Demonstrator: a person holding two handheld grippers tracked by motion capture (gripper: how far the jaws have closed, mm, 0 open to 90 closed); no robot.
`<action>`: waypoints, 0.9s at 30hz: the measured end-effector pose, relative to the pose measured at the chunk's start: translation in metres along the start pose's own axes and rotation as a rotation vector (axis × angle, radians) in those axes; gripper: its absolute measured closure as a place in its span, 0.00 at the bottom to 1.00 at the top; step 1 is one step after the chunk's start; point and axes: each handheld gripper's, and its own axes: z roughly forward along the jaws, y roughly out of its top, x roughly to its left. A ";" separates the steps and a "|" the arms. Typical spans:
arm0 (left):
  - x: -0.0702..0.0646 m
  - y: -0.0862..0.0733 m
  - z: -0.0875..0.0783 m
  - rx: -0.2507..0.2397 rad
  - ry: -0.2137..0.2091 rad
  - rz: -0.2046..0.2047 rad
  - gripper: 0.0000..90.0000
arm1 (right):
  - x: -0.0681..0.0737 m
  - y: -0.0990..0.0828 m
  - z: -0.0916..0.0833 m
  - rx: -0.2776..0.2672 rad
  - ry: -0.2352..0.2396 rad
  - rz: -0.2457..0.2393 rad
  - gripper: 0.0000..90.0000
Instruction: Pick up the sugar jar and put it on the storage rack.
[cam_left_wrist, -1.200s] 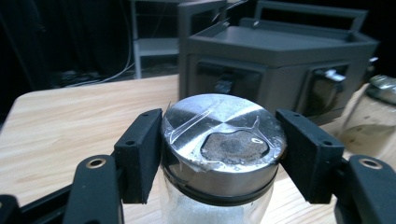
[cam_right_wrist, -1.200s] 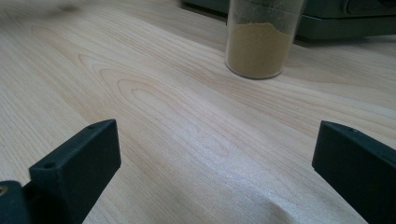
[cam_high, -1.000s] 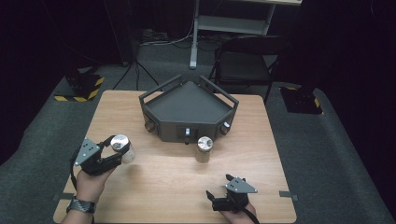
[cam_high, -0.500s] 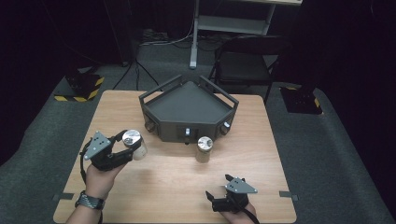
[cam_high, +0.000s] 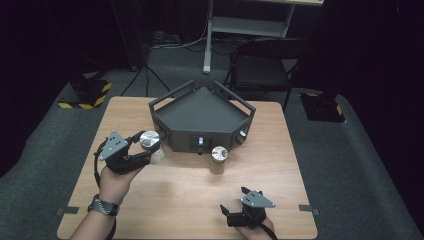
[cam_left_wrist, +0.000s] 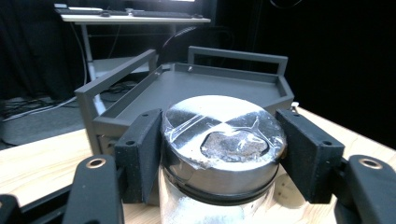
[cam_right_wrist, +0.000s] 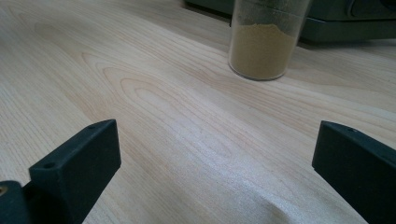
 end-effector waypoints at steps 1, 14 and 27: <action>-0.001 0.002 0.002 0.002 -0.001 0.005 0.39 | 0.000 0.000 0.000 0.000 0.000 0.000 0.01; -0.004 0.028 0.030 0.009 -0.018 0.019 0.39 | -0.001 0.000 0.000 -0.001 0.006 -0.003 0.01; -0.008 0.050 0.057 -0.001 -0.025 0.011 0.39 | -0.003 -0.002 -0.001 -0.009 0.015 0.005 0.01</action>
